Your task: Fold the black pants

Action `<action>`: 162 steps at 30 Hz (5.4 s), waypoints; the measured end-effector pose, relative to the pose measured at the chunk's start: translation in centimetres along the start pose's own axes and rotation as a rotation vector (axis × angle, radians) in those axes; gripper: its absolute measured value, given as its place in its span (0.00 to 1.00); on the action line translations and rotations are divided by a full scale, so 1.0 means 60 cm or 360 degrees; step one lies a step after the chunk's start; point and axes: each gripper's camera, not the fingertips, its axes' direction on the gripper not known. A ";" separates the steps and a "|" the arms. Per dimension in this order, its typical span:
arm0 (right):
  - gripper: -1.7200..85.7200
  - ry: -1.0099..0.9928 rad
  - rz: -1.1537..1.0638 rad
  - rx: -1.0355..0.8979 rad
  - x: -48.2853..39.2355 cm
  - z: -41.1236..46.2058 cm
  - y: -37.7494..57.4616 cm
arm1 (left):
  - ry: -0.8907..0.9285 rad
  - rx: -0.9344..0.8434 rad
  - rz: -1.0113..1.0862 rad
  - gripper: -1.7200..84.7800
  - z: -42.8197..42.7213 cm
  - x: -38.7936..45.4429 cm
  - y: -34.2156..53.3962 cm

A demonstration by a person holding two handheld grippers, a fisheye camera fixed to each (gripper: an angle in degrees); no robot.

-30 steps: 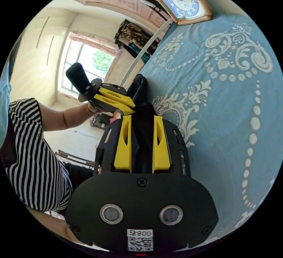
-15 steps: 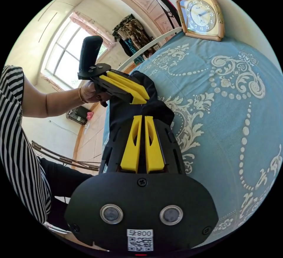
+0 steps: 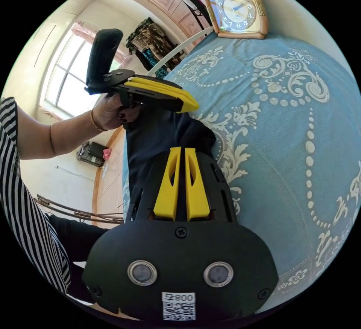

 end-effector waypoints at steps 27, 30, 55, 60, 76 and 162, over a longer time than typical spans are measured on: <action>0.02 0.0041 0.0172 0.0015 -0.045 -0.005 -0.011 | 0.0048 -0.0040 -0.0095 0.10 0.054 -0.104 -0.003; 0.02 0.0039 0.0174 0.0064 -0.054 -0.017 -0.010 | 0.0089 -0.0149 -0.0031 0.10 0.073 -0.113 0.010; 0.11 0.0077 0.0167 -0.0025 -0.144 -0.059 0.008 | -0.0017 0.0124 0.0065 0.05 0.118 -0.205 0.141; 0.07 -0.0061 0.0159 -0.0126 -0.170 -0.053 0.013 | -0.0043 0.0121 0.0105 0.05 0.147 -0.223 0.164; 0.03 0.0420 0.0207 -0.0027 -0.330 -0.123 0.071 | -0.0084 0.0321 -0.0197 0.04 0.324 -0.339 0.240; 0.14 0.0761 0.2141 0.0689 -1.049 -0.666 1.015 | 0.0459 -0.0599 0.1508 0.11 1.814 0.289 0.148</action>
